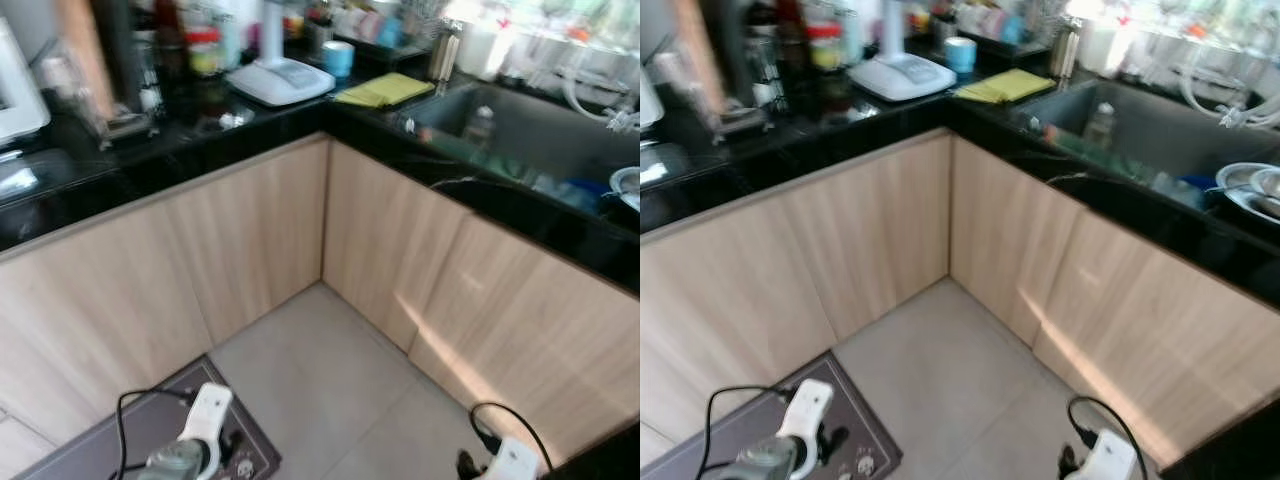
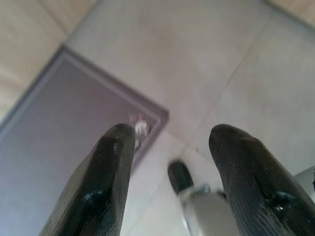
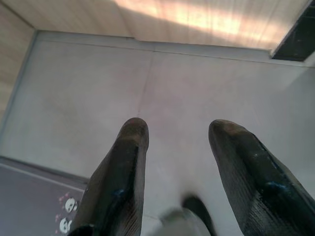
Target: Kitchen organization
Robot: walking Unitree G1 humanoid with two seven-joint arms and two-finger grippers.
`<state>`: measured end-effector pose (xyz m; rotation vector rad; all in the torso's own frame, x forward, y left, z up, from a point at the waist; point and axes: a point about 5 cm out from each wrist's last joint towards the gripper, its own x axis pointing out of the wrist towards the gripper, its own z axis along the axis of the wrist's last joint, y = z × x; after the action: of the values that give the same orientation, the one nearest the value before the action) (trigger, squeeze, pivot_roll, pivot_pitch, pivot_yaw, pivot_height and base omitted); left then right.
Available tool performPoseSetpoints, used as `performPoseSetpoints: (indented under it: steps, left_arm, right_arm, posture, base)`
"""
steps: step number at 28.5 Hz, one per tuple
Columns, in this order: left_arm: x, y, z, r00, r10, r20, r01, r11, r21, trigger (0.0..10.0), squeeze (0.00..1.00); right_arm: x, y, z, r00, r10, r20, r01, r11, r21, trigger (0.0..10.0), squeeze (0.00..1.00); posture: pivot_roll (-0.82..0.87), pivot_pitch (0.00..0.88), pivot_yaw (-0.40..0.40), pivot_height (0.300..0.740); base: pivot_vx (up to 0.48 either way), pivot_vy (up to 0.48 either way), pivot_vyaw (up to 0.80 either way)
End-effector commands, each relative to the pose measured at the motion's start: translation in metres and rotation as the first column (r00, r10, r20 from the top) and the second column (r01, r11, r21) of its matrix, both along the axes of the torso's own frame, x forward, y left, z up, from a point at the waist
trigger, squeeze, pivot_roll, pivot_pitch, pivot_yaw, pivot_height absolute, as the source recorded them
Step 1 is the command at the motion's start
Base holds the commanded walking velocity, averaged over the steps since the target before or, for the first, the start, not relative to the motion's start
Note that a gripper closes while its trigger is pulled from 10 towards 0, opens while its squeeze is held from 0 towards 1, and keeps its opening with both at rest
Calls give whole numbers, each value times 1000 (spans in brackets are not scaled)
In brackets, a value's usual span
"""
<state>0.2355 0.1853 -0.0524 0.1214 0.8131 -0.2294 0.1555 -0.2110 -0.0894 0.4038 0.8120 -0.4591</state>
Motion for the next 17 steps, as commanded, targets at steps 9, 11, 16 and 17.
performPoseSetpoints:
  steps: [9, 11, 16, 17]
  left_arm:
    - [-14, -5, -10, 998, 53, -28, -55, 998, -42, 10000, 0]
    - [-16, -4, -10, 998, 53, -31, -55, 998, -38, 10000, 0]
    - [-18, -3, -12, 998, 47, -36, -48, 998, -33, 10000, 0]
    - [-19, -3, -12, 998, 46, -37, -48, 998, -32, 10000, 0]
  right_arm:
    - [-16, -10, -4, 997, 66, -35, -66, 998, -21, 10000, 0]
    - [-18, -9, -5, 997, 73, -35, -74, 997, -18, 10000, 0]
    - [-22, -8, -6, 996, 80, -49, -81, 997, -19, 10000, 0]
    - [-22, -8, -6, 996, 80, -50, -81, 997, -18, 10000, 0]
  posture:
    - [92, 2, -109, 740]
    - [89, 5, -106, 740]
    - [80, 0, -98, 740]
    - [79, 0, -97, 740]
  base:
    - [360, 0, 0]
    - [360, 0, 0]
    - [361, 0, 0]
    - [360, 0, 0]
